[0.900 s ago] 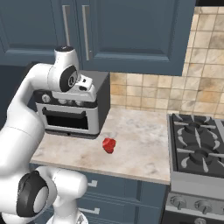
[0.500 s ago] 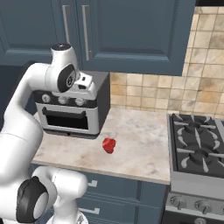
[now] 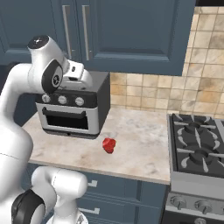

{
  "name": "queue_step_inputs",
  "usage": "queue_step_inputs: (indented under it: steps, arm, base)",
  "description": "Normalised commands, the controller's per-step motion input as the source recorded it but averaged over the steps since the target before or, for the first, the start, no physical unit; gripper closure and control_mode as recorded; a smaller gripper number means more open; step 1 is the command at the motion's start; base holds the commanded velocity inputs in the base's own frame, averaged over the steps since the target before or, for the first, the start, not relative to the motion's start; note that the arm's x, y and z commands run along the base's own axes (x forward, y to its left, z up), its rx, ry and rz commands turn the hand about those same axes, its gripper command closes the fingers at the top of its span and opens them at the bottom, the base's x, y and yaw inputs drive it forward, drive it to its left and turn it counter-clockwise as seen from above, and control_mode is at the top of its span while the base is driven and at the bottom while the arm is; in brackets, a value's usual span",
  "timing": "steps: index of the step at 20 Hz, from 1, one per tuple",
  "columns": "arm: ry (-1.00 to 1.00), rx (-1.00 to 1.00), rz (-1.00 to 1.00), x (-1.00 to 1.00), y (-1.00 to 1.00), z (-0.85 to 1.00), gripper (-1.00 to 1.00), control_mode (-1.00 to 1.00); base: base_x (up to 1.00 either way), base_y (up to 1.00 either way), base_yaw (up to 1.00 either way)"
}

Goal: Retrieve the tupperware from the cabinet, then place the raw meat into the tupperware to avoid contamination.

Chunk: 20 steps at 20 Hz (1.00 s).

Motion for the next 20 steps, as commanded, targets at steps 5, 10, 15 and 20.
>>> queue_step_inputs:
  steps: [5,10,15,20]
  arm:
    - [-0.22,-0.01,-0.06,0.00,0.00,0.94,-1.00,-1.00]
    - [-0.21,0.01,-0.01,0.00,-0.06,0.83,-1.00,-1.00]
    - [-0.24,0.08,0.00,0.01,-0.01,0.60,-1.00,-1.00]
    - [-0.12,0.18,0.02,0.07,0.00,0.21,-1.00,-1.00]
  base:
    - [0.00,0.00,0.00]
    - [0.00,0.00,0.00]
    - [0.00,0.00,0.00]
    - [0.00,0.00,0.00]
